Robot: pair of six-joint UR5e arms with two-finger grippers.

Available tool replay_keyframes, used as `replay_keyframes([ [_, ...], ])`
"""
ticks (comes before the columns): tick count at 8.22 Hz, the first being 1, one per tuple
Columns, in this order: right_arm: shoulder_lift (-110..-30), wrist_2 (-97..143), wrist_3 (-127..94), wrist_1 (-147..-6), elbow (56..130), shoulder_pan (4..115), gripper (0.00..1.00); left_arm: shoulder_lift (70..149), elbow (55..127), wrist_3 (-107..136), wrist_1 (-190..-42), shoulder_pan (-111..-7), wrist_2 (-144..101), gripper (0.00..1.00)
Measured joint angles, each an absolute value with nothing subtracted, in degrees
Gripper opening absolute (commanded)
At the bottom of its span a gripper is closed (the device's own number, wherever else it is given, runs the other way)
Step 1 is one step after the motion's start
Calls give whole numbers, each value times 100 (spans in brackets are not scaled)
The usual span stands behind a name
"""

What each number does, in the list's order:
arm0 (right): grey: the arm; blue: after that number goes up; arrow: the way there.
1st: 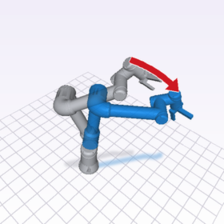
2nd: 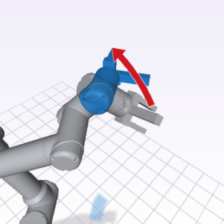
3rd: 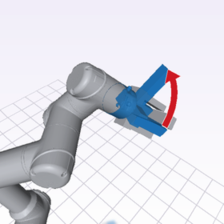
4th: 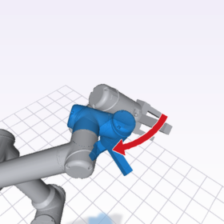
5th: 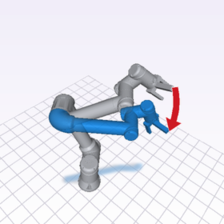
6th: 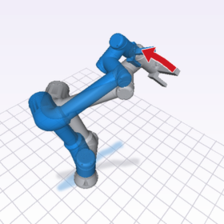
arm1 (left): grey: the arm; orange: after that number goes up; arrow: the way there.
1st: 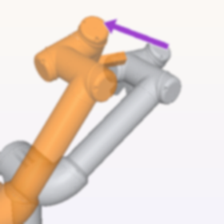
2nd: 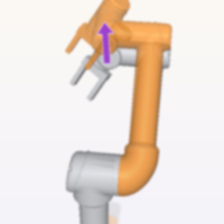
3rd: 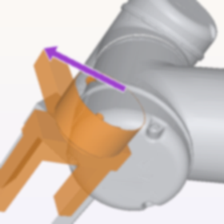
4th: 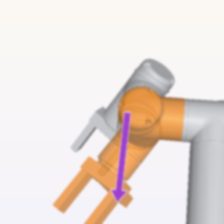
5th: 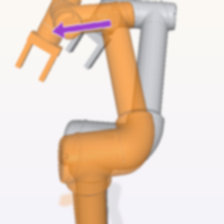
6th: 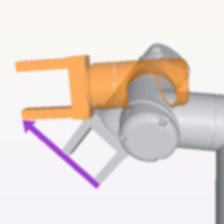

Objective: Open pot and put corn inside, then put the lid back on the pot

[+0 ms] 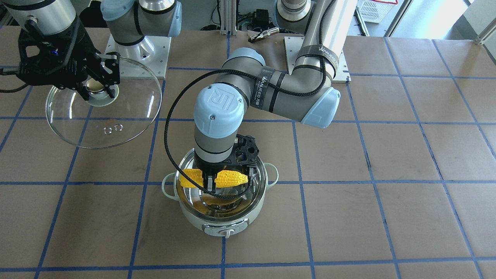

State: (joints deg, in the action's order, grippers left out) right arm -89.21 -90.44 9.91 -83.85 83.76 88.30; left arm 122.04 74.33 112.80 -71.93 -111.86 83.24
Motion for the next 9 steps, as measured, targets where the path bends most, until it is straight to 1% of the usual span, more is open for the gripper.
replay_keyframes([
  [3,-8925,-9037,978,-8385,8380,8833,0,12212,7431,11268,-7199,-11183,8439,0],
  [4,-8928,-9033,971,-8381,8382,8833,0,12210,7433,11270,-7201,-11181,8454,13],
  [6,-8929,-9034,948,-8380,8384,8833,0,12218,7446,11279,-7198,-11180,8470,29],
  [7,-8929,-9035,944,-8382,8385,8833,0,12218,7449,11282,-7193,-11180,8476,46],
  [8,-8930,-9035,942,-8381,8385,8833,0,12222,7452,11283,-7191,-11180,8476,55],
  [9,-8930,-9034,940,-8378,8385,8833,0,12224,7457,11277,-7190,-11180,8474,55],
])
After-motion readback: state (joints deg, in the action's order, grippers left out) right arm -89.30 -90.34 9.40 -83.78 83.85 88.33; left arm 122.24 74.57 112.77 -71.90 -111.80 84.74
